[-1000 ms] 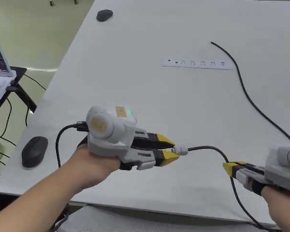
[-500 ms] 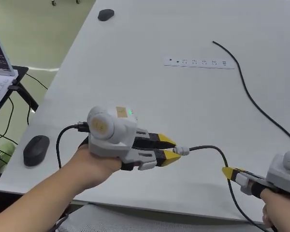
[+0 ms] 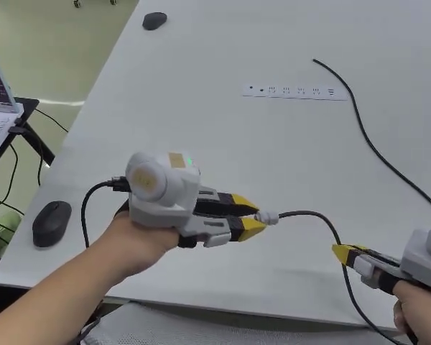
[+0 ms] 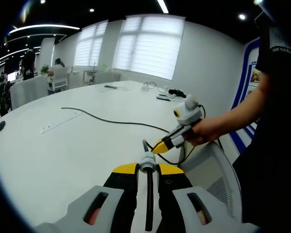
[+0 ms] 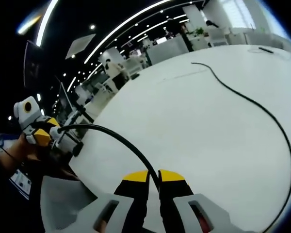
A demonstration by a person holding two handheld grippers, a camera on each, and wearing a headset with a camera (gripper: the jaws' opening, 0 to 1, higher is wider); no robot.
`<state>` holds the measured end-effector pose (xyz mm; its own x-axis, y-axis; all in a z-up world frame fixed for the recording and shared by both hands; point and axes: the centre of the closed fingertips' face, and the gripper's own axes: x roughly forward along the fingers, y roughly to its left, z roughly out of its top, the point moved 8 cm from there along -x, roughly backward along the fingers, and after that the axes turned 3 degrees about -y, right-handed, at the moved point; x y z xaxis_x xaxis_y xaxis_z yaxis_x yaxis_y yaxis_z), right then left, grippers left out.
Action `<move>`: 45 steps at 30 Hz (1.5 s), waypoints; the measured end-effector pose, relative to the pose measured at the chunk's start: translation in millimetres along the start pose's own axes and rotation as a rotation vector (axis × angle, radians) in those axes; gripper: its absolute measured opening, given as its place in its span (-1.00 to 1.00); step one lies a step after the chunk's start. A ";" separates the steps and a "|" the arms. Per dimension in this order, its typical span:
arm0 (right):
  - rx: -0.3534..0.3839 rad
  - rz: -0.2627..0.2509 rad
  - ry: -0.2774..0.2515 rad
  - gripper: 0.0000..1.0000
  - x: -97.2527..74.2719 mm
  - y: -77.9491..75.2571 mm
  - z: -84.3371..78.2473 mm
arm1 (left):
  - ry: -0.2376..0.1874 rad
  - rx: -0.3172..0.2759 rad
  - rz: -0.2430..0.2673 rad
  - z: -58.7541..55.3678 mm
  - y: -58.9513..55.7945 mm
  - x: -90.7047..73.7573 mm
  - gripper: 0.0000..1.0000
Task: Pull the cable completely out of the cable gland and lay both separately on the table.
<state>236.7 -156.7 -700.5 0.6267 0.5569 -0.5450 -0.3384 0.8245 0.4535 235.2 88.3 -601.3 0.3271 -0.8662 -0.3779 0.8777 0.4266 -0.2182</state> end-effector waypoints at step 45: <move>-0.908 0.401 0.026 -0.99 27.3 130.5 17.4 | 0.028 -0.030 -0.013 -10.2 -4.0 -2.8 -0.71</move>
<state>221.8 -35.6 -644.0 0.3366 0.8042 -0.4899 -0.9379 0.3324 -0.0987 227.2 91.7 -608.4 0.3053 -0.8645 -0.3993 0.8709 0.4231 -0.2501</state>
